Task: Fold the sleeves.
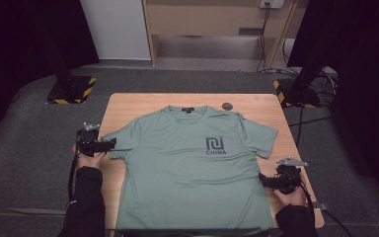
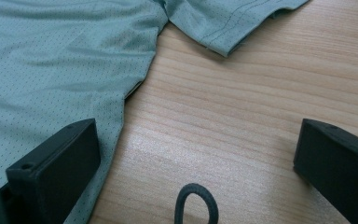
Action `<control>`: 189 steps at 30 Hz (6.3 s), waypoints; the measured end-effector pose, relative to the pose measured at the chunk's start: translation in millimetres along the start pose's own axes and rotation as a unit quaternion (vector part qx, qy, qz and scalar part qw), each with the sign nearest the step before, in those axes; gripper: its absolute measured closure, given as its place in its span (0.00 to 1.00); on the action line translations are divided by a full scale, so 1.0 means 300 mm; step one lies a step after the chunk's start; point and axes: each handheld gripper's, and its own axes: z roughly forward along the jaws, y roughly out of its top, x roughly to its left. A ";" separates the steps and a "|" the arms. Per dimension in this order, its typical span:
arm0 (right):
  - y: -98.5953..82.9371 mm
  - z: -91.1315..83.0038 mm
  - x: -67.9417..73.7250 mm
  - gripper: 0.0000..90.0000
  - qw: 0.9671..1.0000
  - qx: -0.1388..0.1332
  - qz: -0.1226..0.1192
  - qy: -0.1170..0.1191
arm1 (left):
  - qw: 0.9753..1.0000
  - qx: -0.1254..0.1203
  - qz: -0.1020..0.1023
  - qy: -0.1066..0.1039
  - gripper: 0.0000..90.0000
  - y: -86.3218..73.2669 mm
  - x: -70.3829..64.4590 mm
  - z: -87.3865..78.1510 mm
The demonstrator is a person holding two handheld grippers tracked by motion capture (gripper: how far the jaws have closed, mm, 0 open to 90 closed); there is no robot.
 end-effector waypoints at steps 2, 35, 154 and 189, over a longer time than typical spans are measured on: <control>0.000 0.000 0.000 0.00 1.000 0.000 0.000 0.000 | 1.000 -0.002 -0.002 0.001 0.23 -0.008 0.007 0.013; -0.001 -0.001 0.002 0.02 1.000 -0.001 -0.001 0.001 | 0.999 0.013 -0.024 -0.020 0.43 -0.044 0.086 0.141; -0.002 -0.004 0.003 0.04 1.000 -0.006 -0.004 0.003 | 0.997 0.039 -0.041 -0.046 0.82 -0.064 -0.096 0.096; -0.002 -0.004 0.004 0.04 1.000 -0.006 -0.004 0.003 | 0.984 -0.003 0.039 -0.174 0.95 -0.081 -0.371 -0.075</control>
